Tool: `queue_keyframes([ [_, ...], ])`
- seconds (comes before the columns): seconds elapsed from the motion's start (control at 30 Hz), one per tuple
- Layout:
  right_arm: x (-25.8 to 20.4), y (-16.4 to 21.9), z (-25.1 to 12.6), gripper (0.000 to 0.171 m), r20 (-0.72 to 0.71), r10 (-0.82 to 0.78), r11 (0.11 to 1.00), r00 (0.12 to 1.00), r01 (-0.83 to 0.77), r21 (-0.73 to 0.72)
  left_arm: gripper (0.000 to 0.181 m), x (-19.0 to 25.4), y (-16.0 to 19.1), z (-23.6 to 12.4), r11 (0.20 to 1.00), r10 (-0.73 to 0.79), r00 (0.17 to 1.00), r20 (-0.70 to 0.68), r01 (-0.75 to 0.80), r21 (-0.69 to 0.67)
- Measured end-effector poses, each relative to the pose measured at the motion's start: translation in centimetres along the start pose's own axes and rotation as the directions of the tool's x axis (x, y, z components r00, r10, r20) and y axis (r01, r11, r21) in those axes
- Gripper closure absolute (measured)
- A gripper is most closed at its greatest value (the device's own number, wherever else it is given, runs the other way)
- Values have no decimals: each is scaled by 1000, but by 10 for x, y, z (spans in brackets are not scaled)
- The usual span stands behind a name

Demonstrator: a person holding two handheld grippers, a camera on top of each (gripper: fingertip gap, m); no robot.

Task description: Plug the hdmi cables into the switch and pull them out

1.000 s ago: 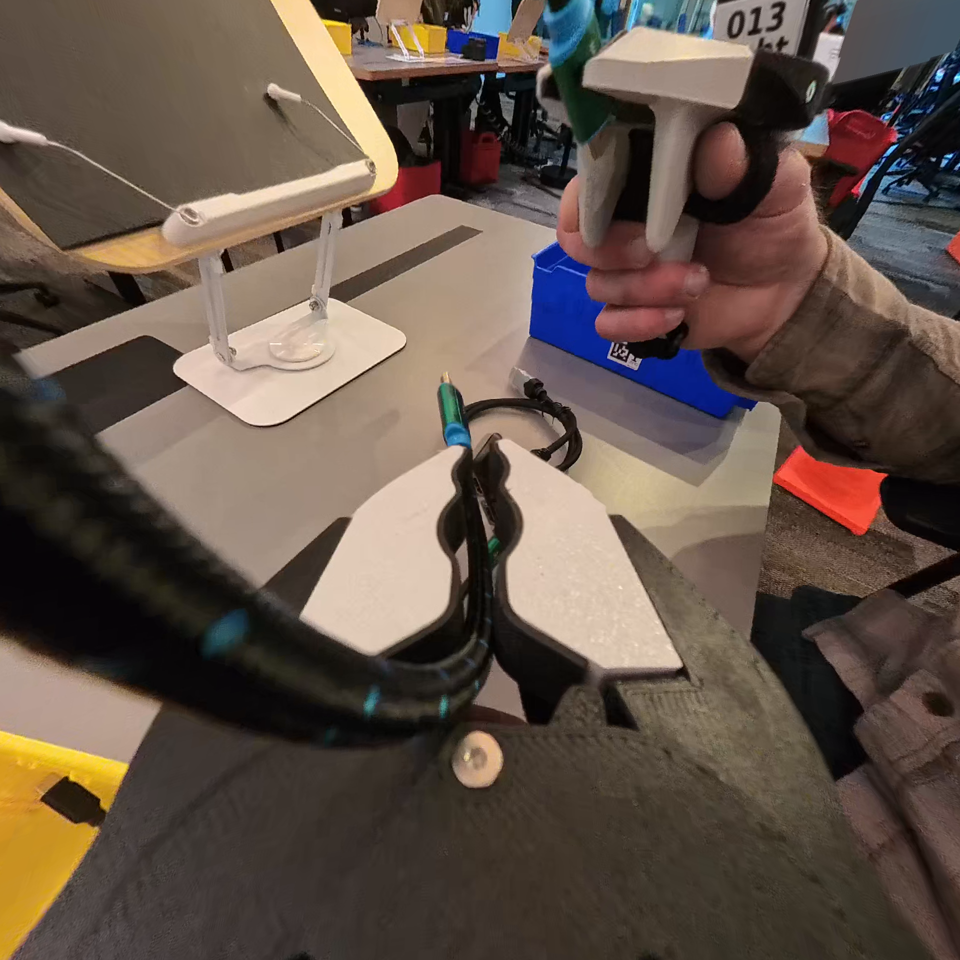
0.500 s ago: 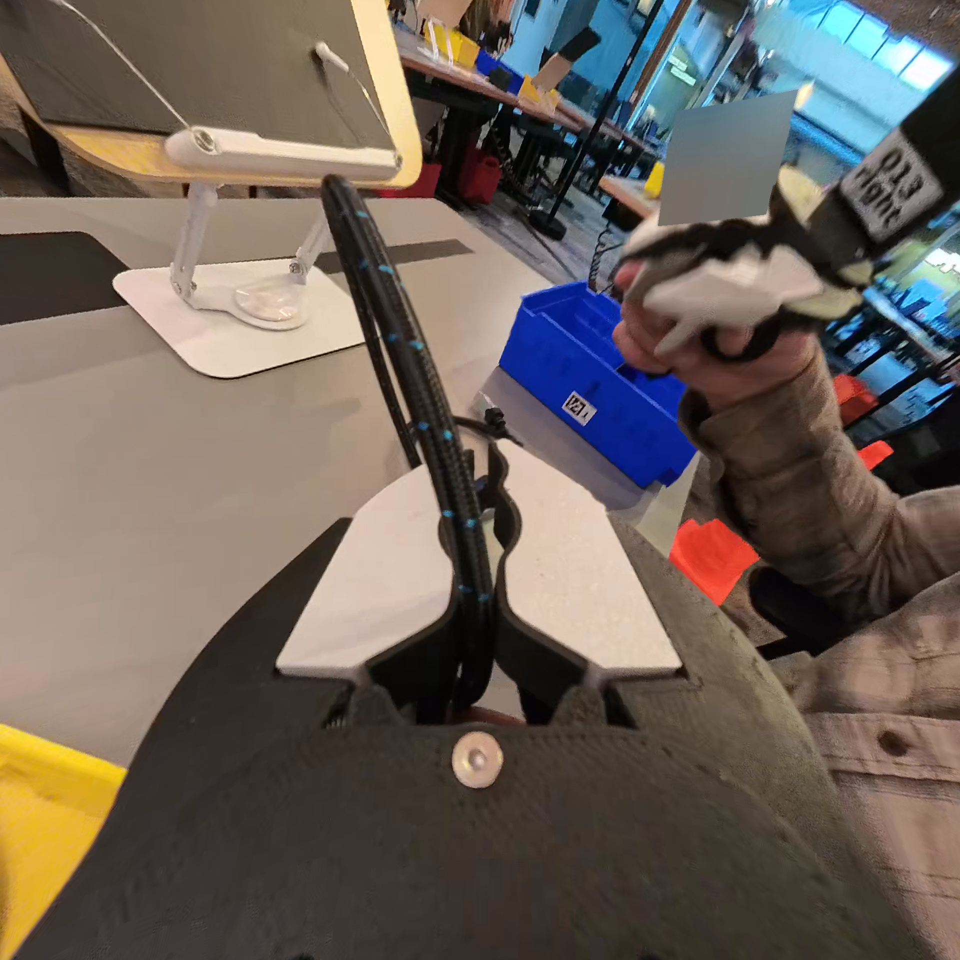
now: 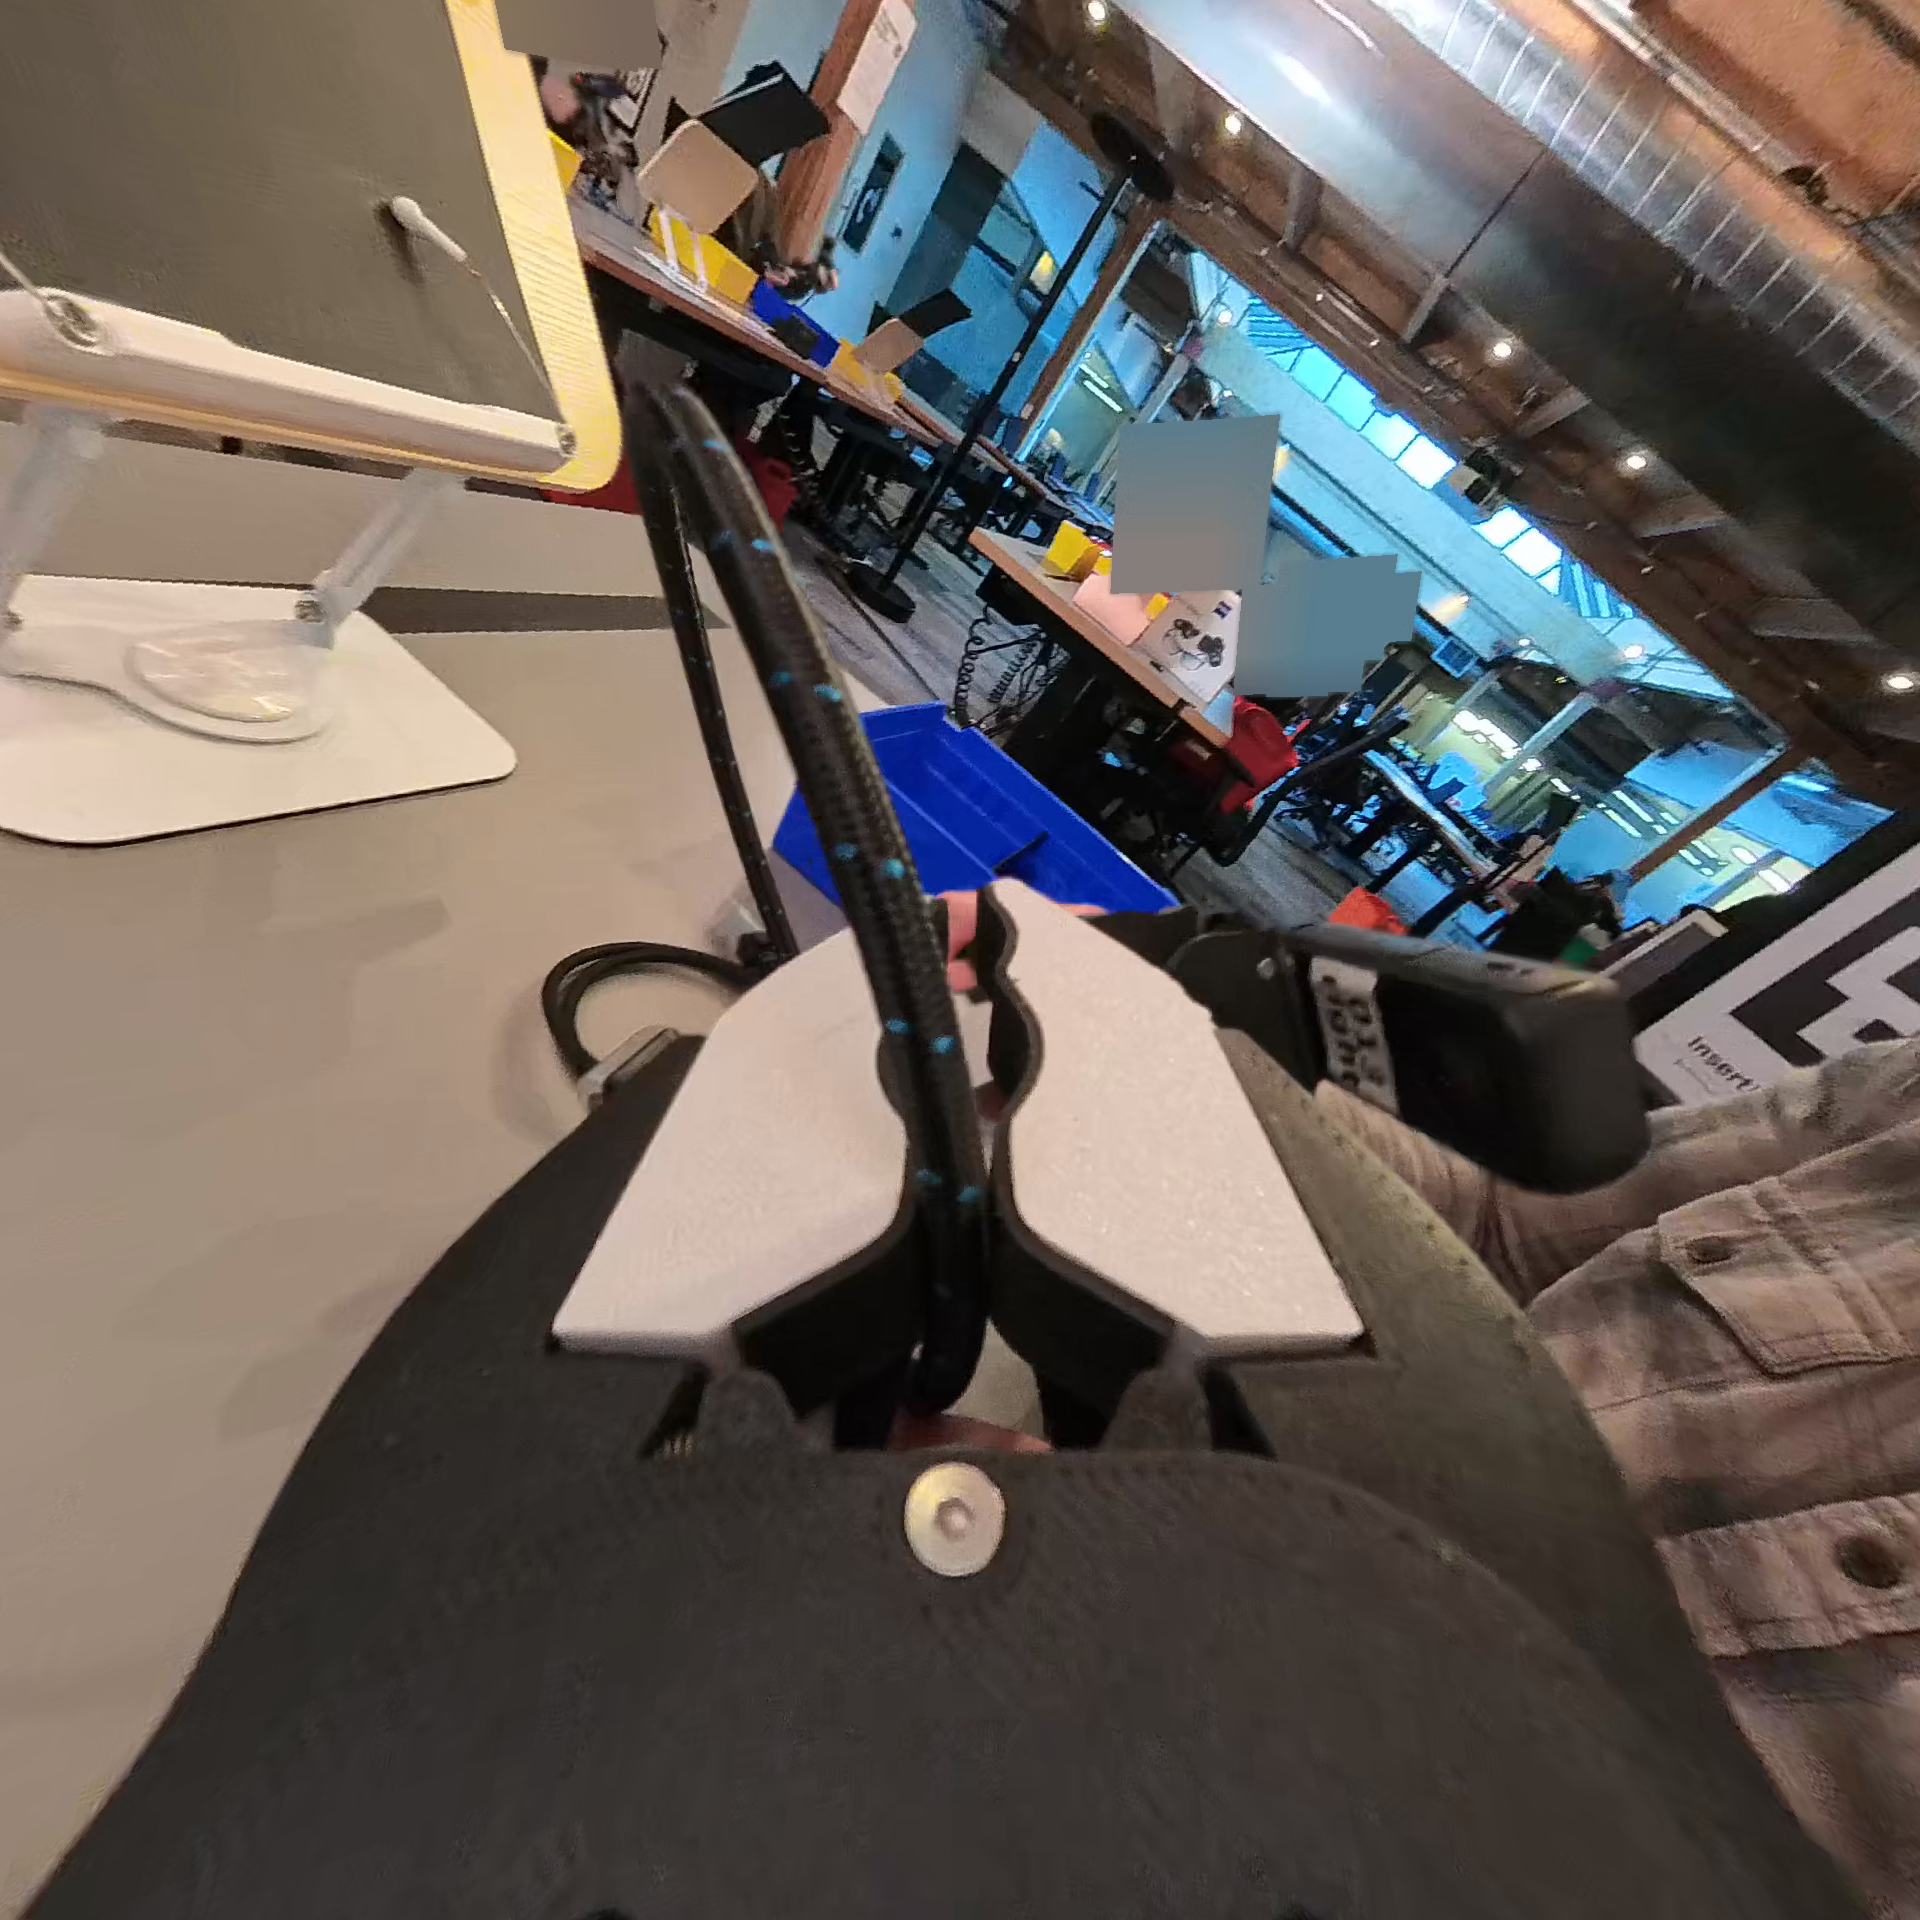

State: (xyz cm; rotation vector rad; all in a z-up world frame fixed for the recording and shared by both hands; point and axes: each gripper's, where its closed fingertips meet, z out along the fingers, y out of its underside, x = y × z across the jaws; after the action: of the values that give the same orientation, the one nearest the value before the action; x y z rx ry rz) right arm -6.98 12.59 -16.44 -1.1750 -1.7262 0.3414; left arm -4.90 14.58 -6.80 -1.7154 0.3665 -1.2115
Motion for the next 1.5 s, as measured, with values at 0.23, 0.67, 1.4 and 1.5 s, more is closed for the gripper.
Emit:
queue_keyframes([
  [0.23,-6,19,-1,153,-29,17,1000,999,-17,-18,177,6,4,14,999,-41,998,-52,42,4],
  [0.67,12,32,-24,154,-53,219,974,974,-216,65,140,-5,24,32,998,46,998,-49,-48,-40],
  [1.4,22,60,-42,171,-48,357,933,933,-353,72,131,-81,68,32,976,55,970,238,-3,-216],
  [1.5,18,70,-38,171,-31,380,924,924,-379,49,131,-87,74,33,966,100,955,278,-26,-258],
])
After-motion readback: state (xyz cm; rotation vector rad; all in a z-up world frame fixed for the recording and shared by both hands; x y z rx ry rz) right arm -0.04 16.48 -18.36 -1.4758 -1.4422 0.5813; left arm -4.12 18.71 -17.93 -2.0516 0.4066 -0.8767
